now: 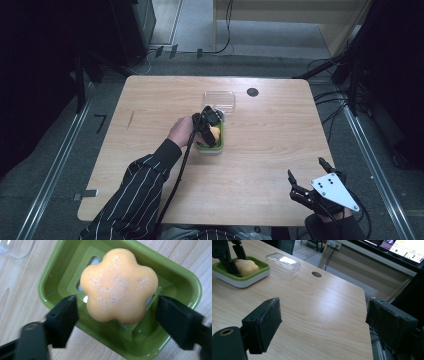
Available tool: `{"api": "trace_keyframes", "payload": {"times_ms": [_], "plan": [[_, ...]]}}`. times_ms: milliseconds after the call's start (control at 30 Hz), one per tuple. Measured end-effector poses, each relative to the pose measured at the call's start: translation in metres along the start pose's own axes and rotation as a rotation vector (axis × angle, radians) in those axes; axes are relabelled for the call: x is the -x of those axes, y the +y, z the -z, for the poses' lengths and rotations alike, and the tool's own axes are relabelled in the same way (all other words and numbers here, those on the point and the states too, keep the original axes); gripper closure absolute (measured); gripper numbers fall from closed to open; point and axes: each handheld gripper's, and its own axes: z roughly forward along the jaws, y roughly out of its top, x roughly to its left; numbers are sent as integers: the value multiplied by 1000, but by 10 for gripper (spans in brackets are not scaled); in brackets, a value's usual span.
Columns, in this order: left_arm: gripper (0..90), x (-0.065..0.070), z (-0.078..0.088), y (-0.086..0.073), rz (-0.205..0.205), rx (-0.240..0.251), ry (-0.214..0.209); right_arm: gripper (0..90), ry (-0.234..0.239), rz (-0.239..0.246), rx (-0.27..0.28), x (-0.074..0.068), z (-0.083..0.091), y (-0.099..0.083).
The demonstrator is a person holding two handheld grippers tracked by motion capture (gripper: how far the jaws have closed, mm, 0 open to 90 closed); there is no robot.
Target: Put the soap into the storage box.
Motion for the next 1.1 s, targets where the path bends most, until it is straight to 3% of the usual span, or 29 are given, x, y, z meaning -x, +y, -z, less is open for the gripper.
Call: {"api": "trace_keyframes", "payload": {"times_ms": [433,1100], "plan": [[5,1,18,-10,44,-23,3,133,-5,-3,2,1,0,0],[0,21,35,-46,44,-36,1,134,-3,-2,5,1,0,0]]}}
